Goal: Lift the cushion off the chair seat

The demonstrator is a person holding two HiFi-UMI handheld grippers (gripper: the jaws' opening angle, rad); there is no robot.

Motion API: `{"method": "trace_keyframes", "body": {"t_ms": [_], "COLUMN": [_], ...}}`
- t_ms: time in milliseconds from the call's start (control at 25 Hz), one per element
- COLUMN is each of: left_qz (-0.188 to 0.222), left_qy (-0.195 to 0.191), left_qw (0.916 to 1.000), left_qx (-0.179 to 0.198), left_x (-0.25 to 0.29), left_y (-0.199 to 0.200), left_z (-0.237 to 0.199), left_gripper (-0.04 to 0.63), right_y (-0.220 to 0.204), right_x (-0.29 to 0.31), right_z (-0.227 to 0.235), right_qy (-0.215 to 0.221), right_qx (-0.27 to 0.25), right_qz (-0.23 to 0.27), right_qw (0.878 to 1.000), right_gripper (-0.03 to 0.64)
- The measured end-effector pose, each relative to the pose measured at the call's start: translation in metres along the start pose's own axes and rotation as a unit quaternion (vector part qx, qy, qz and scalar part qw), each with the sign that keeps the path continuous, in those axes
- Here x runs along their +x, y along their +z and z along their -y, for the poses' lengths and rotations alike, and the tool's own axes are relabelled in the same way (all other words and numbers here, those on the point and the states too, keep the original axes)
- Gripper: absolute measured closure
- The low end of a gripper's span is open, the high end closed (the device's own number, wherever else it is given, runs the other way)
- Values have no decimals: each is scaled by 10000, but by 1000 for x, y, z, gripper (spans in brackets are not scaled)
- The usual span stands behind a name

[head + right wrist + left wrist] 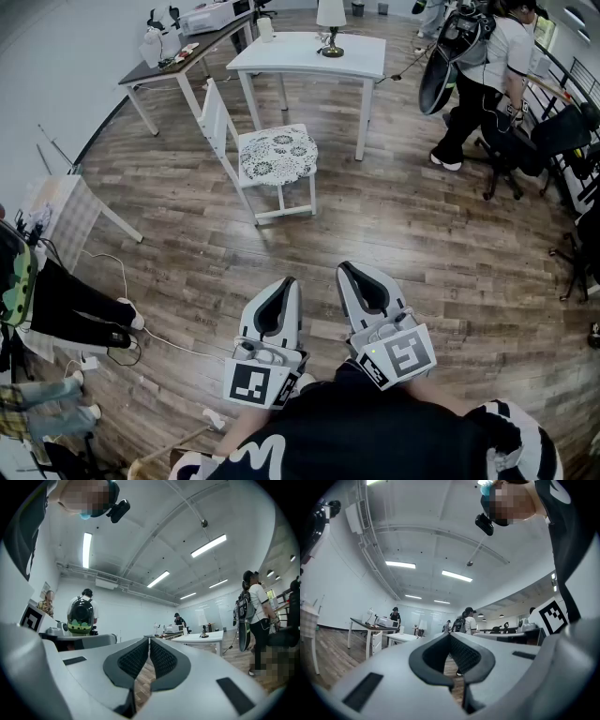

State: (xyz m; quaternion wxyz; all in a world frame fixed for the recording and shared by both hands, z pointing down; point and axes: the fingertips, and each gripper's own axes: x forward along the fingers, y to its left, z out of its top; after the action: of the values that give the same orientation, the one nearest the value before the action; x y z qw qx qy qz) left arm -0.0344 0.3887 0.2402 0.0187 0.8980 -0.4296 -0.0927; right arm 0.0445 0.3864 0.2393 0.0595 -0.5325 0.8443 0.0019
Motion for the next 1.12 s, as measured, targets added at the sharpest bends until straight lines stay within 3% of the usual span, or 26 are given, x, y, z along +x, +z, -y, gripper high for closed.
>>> {"method": "trace_keyframes", "body": {"t_ms": [160, 1120], "left_qz": [-52, -76], "left_qy": [-76, 74], "left_qw": [9998, 9999], "left_qx": [149, 33], "left_x": [-5, 24], "left_y": [-6, -17], "left_z": [2, 26], "left_gripper": [590, 590], "right_y": [-3, -9], "right_x": [-3, -8], "right_z": [-1, 27], "right_qy": [16, 345], "right_qx": [-4, 110], "right_qz": [-9, -118], "right_qw": [10000, 9993], "right_gripper": [589, 589]}}
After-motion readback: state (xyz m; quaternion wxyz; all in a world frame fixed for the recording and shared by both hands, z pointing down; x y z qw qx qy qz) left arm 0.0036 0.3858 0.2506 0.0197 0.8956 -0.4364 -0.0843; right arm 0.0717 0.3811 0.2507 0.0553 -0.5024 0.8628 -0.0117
